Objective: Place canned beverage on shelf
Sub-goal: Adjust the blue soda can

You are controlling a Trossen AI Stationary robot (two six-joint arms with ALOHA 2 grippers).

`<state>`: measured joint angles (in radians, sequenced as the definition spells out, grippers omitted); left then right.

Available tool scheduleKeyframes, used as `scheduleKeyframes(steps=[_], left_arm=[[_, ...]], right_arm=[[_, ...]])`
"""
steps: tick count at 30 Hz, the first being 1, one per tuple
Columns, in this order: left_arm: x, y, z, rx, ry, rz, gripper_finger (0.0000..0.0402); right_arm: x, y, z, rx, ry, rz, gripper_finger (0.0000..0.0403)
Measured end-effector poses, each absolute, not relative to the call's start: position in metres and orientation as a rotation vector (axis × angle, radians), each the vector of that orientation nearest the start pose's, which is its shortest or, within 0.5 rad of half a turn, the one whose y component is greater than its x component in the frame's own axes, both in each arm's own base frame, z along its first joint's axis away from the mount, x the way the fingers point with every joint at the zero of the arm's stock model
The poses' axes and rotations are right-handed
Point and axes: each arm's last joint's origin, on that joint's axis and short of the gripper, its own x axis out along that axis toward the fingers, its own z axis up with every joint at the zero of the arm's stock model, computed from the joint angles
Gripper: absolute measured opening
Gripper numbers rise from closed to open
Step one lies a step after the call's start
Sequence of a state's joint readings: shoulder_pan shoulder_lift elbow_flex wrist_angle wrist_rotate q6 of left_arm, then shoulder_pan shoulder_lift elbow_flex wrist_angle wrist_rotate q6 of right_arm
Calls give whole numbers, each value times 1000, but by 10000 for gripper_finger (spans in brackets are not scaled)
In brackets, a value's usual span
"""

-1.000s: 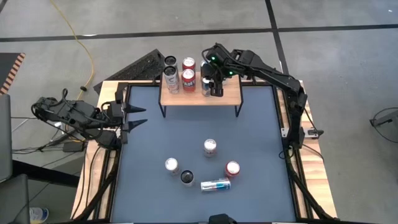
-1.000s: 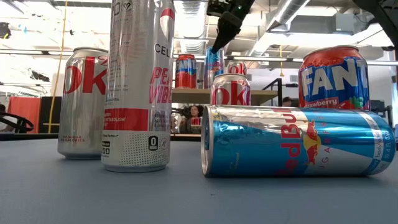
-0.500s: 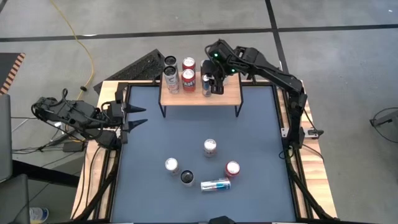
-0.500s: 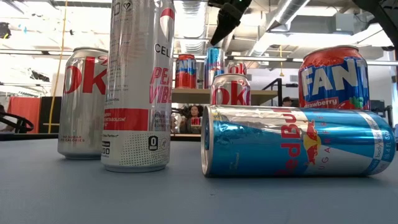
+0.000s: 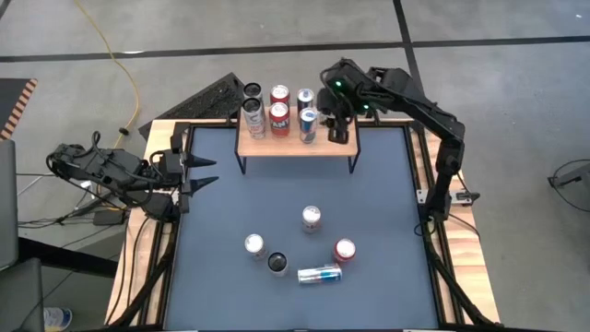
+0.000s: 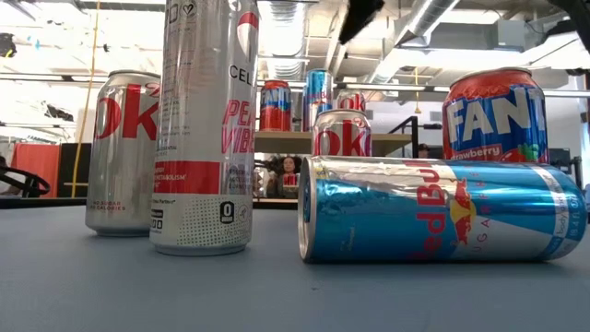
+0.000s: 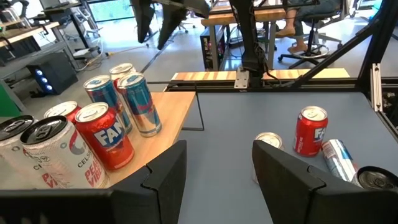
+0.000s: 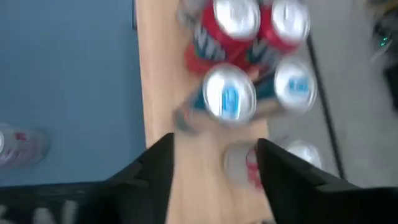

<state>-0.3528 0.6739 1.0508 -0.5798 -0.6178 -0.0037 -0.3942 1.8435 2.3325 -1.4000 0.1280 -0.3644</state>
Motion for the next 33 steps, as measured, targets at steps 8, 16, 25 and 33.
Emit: scheduleKeyframes(steps=[8, 16, 25, 33], left_arm=[[107, -22, 394, 91, 195, 265, 174], [107, -22, 394, 86, 200, 263, 174], [108, -22, 396, 73, 178, 267, 174], [108, -21, 396, 51, 171, 303, 174]], right_arm=[[322, -117, 429, -188, 1027, -242, 12], [286, -95, 384, -154, 880, -313, 2], [280, -78, 290, -178, 447, -467, 0], [303, -97, 254, -180, 440, -529, 0]])
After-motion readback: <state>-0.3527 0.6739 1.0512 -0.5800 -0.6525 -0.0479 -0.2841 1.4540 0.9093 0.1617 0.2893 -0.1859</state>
